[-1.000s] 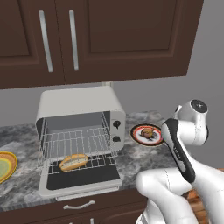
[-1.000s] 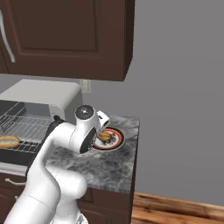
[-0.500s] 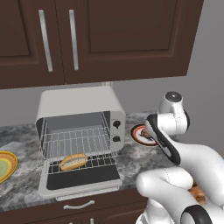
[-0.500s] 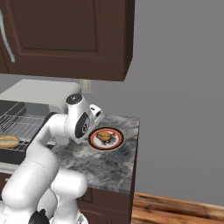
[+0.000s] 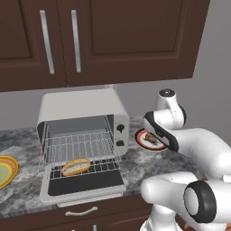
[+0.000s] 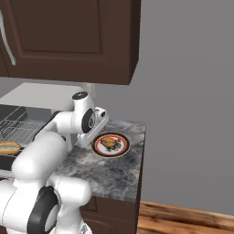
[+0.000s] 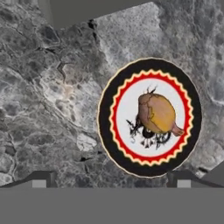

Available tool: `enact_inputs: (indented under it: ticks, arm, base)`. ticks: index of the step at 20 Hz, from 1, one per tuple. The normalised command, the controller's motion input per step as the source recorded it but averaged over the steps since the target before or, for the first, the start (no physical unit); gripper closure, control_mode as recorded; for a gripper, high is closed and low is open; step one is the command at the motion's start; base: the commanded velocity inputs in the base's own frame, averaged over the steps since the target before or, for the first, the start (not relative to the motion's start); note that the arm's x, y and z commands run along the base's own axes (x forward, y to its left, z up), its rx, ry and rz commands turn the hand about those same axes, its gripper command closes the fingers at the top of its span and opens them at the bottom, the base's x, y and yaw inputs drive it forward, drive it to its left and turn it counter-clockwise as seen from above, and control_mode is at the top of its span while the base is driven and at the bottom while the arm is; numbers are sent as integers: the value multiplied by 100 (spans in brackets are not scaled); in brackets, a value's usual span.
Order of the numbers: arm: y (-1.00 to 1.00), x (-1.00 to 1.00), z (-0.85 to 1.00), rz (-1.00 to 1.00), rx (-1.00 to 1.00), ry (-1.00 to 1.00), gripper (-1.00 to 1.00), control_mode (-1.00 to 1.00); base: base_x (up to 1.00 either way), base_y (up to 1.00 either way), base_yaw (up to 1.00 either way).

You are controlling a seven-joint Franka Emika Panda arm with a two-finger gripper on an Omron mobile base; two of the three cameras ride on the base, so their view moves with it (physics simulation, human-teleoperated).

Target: Open the toaster oven door. Place the hotdog bun on the bottom rack in the toaster oven and place the chicken drumstick on the top rack.

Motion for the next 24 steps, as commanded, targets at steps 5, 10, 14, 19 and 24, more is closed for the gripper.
enact_inputs:
  ticks: [5, 10, 14, 19, 24]
  arm:
    - [-3, 2, -15, 20, -1, 6, -100, -100]
    - [-5, 1, -16, 22, 0, 7, -100, -100]
    - [2, 1, -18, 8, -1, 1, -100, -100]
    - [5, 4, -9, 0, -4, 0, -100, -100]
    - [2, 7, -5, 0, -5, 3, -100, -100]
  base:
    - [0, 0, 0]
    - [0, 0, 0]
    - [0, 0, 0]
    - [0, 0, 0]
    - [0, 0, 0]
